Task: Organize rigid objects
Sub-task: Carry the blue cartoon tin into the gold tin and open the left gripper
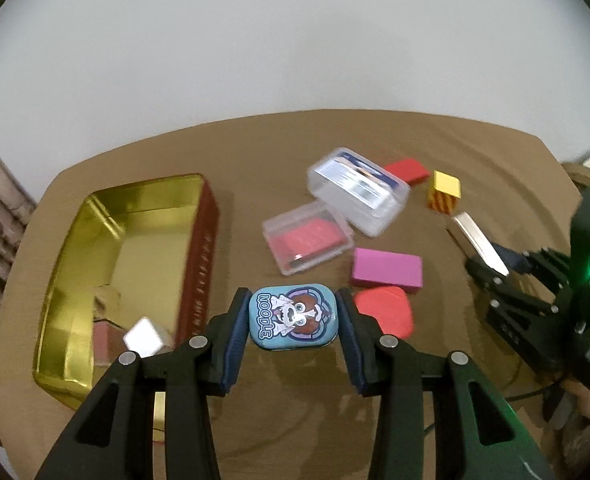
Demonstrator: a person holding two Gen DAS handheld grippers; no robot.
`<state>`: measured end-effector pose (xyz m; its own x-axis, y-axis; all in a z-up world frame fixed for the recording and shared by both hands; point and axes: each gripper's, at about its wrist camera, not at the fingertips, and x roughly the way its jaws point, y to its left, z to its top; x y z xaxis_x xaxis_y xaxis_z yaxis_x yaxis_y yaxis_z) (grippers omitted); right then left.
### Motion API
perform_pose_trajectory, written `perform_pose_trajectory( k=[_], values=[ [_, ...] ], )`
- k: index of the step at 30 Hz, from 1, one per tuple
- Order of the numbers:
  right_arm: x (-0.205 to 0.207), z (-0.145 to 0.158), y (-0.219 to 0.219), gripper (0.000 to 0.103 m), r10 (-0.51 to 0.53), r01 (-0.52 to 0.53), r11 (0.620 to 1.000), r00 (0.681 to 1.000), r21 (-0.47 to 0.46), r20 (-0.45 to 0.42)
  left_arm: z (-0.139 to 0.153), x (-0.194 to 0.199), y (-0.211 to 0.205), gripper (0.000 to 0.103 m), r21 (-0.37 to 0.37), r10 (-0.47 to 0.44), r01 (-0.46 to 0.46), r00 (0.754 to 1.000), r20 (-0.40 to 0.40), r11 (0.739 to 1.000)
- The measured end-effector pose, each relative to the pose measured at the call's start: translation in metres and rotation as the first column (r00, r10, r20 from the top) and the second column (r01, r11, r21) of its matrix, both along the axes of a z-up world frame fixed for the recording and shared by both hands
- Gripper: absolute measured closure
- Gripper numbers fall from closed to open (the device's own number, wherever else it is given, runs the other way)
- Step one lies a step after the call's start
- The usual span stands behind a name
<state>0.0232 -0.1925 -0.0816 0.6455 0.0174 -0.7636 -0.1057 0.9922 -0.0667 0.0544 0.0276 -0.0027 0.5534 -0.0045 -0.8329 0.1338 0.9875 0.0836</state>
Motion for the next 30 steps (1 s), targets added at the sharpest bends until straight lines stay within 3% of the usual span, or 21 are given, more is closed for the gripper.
perform_pose_trajectory(
  k=[22, 30],
  values=[
    [0.000, -0.001, 0.001, 0.072, 0.000, 0.000, 1.000, 1.000, -0.011, 0.004, 0.020, 0.036, 0.074, 0.064, 0.055, 0.150, -0.151, 0.988, 0.025, 0.987],
    [0.001, -0.002, 0.000, 0.072, 0.000, 0.000, 1.000, 1.000, -0.005, 0.003, 0.017, 0.063, 0.116, 0.064, 0.054, 0.213, -0.211, 0.977, -0.017, 0.976]
  ],
)
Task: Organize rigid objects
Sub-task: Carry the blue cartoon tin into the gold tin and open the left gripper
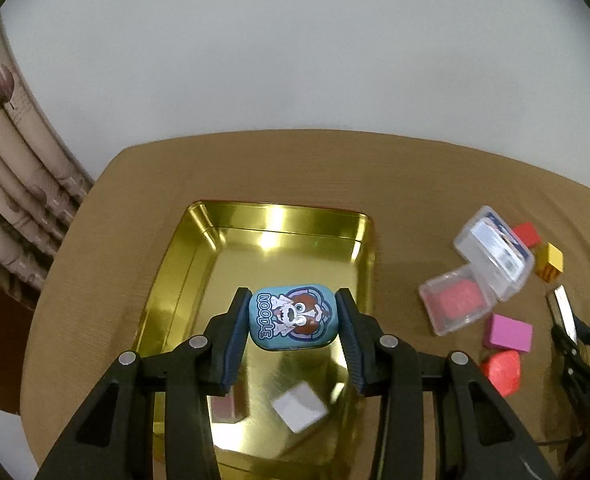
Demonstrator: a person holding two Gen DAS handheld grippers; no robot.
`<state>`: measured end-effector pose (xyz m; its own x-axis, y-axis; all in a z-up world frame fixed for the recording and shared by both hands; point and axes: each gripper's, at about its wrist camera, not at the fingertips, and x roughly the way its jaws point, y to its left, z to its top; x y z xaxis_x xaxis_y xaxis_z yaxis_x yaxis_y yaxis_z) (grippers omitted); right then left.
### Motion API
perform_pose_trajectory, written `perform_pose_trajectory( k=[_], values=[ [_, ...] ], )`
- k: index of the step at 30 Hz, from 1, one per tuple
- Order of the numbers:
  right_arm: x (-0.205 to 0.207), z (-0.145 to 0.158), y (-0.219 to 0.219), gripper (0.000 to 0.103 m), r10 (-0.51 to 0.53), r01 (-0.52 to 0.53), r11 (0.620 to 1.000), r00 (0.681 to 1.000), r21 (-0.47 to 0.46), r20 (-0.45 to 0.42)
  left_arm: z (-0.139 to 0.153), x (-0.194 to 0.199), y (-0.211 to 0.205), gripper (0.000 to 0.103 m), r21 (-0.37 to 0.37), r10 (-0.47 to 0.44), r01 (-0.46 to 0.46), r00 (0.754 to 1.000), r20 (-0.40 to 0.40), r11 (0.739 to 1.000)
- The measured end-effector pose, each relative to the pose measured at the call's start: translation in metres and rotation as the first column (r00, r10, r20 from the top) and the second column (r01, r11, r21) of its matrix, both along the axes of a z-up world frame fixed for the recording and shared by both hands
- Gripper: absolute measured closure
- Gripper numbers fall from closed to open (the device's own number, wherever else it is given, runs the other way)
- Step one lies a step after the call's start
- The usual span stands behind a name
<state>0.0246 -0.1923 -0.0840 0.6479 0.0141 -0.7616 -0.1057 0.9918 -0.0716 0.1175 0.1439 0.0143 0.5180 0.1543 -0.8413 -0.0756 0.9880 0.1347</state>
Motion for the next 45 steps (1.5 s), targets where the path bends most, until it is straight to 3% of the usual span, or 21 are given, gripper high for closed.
perform_pose_trajectory(
  k=[16, 27, 45],
  values=[
    [-0.001, 0.000, 0.000, 0.071, -0.005, 0.005, 1.000, 1.000, 0.005, 0.002, -0.043, 0.048, 0.050, 0.064, 0.009, 0.076, -0.075, 0.991, -0.112, 0.997],
    [-0.002, 0.002, 0.000, 0.071, -0.008, 0.008, 1.000, 1.000, 0.005, 0.001, -0.063, 0.061, 0.060, 0.064, 0.023, 0.108, -0.105, 0.986, -0.130, 0.994],
    [-0.002, 0.002, 0.002, 0.071, -0.010, 0.010, 1.000, 1.000, 0.001, 0.001, -0.070, 0.063, 0.065, 0.062, 0.031, 0.119, -0.116, 0.982, -0.145, 0.993]
  ],
)
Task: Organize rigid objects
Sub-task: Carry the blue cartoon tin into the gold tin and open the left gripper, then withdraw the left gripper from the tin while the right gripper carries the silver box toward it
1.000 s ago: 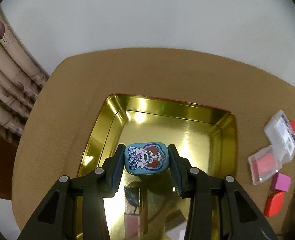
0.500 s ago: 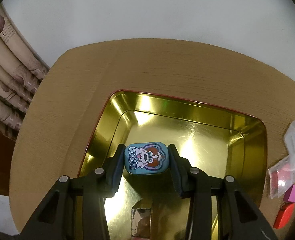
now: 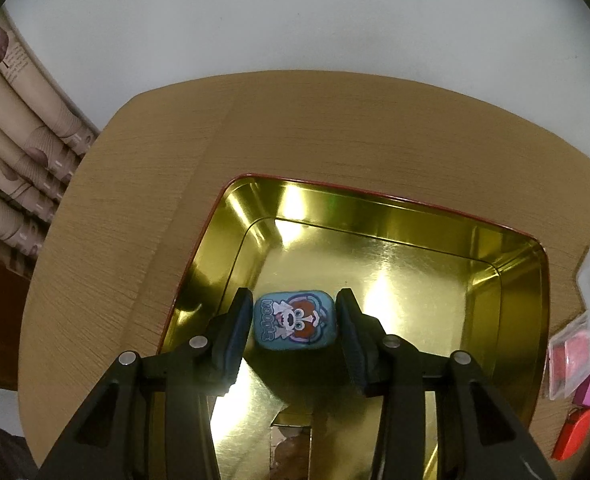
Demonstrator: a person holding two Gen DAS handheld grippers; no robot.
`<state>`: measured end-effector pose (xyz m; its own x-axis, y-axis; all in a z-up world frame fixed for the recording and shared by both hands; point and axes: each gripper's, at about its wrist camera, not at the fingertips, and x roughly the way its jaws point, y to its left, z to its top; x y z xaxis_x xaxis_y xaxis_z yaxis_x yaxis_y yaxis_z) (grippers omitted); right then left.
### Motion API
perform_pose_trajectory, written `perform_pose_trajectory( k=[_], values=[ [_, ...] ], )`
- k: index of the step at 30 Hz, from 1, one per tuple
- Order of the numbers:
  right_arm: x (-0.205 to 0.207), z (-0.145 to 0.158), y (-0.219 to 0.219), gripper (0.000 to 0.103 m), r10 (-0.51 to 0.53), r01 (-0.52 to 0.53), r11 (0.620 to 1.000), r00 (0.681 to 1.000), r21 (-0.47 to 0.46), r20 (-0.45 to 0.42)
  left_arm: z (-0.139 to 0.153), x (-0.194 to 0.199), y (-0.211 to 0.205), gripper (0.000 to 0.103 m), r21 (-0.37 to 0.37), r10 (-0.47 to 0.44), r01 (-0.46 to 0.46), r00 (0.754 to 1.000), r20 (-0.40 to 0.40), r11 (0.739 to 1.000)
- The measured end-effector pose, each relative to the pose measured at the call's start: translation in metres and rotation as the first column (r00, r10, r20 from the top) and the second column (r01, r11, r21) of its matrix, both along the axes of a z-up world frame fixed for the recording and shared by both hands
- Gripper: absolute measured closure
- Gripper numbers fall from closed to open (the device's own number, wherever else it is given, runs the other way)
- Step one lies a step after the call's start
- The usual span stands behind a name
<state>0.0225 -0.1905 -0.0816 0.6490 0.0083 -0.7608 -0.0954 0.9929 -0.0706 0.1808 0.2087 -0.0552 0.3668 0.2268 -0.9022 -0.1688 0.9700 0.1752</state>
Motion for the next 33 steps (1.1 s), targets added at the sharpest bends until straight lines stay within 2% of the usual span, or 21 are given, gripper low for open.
perform_pose_trajectory(
  k=[5, 8, 20, 24, 27, 33],
  values=[
    [0.000, 0.000, 0.000, 0.071, 0.000, 0.000, 1.000, 1.000, 0.001, 0.000, 0.004, -0.004, 0.002, 0.061, -0.010, -0.010, 0.010, 1.000, 0.003, 1.000],
    [0.000, 0.000, 0.000, 0.071, -0.001, 0.001, 1.000, 1.000, 0.001, 0.000, 0.011, -0.011, 0.000, 0.061, 0.009, -0.019, 0.019, 0.999, 0.027, 1.000],
    [0.000, 0.001, 0.000, 0.071, 0.001, -0.001, 1.000, 1.000, -0.005, 0.001, 0.057, -0.086, -0.029, 0.054, -0.011, -0.052, 0.054, 0.987, 0.153, 0.998],
    [0.000, 0.001, 0.000, 0.071, 0.003, -0.003, 1.000, 1.000, -0.005, 0.001, 0.068, -0.110, -0.043, 0.048, 0.041, -0.086, 0.080, 0.977, 0.195, 0.996],
    [0.001, 0.001, 0.000, 0.071, 0.004, -0.004, 1.000, 1.000, -0.002, 0.001, 0.068, -0.123, -0.054, 0.043, 0.065, -0.116, 0.105, 0.972, 0.204, 0.992],
    [0.001, 0.001, -0.001, 0.072, 0.005, -0.005, 1.000, 1.000, -0.002, 0.003, 0.063, -0.135, -0.083, 0.041, 0.068, -0.174, 0.164, 0.965, 0.196, 0.984]
  ],
)
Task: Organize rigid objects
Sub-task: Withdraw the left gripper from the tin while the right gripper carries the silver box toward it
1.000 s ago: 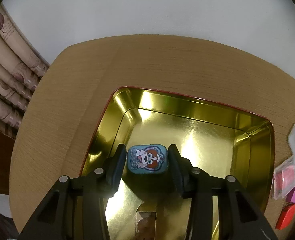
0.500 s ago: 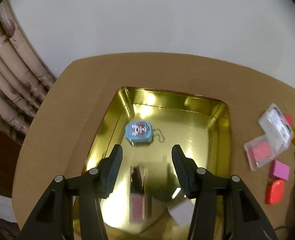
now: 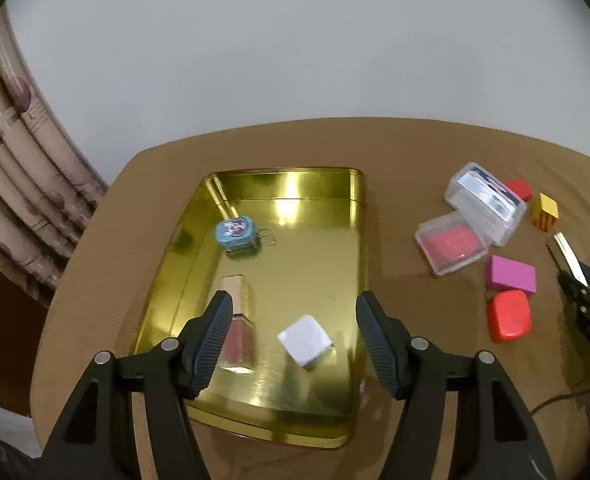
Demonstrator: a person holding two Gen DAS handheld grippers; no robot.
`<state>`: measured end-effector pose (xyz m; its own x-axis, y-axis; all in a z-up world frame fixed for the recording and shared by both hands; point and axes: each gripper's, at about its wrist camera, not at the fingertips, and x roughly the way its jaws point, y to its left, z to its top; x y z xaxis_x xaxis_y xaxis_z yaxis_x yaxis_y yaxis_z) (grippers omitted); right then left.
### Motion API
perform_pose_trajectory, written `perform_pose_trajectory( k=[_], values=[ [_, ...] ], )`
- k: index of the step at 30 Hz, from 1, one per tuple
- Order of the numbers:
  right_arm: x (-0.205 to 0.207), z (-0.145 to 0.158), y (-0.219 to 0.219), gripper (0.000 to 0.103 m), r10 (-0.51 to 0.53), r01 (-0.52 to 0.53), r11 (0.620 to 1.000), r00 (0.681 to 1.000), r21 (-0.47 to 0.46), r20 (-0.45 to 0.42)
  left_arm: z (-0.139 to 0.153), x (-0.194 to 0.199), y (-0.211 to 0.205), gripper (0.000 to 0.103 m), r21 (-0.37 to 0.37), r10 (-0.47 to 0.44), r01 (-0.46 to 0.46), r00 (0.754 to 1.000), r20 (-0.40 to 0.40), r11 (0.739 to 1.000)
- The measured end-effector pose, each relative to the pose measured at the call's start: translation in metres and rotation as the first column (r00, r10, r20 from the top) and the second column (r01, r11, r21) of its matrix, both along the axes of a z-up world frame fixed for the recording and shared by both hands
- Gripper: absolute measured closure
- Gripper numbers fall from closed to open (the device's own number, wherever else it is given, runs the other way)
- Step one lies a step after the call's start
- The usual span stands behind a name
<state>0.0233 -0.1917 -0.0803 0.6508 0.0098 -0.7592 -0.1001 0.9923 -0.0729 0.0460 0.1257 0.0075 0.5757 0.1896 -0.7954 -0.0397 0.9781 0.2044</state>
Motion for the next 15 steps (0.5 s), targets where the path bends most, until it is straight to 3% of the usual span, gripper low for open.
perform_pose_trajectory(
  k=[5, 15],
  values=[
    [-0.0002, 0.0004, -0.0011, 0.072, 0.001, -0.001, 1.000, 1.000, -0.001, 0.000, 0.0011, -0.0055, -0.0062, 0.040, 0.019, 0.000, 0.000, 1.000, 0.013, 1.000],
    [-0.0005, -0.0005, -0.0002, 0.072, 0.002, -0.002, 1.000, 1.000, -0.006, 0.003, 0.0032, -0.0114, -0.0008, 0.040, -0.024, 0.021, -0.021, 1.000, 0.013, 0.999]
  ],
)
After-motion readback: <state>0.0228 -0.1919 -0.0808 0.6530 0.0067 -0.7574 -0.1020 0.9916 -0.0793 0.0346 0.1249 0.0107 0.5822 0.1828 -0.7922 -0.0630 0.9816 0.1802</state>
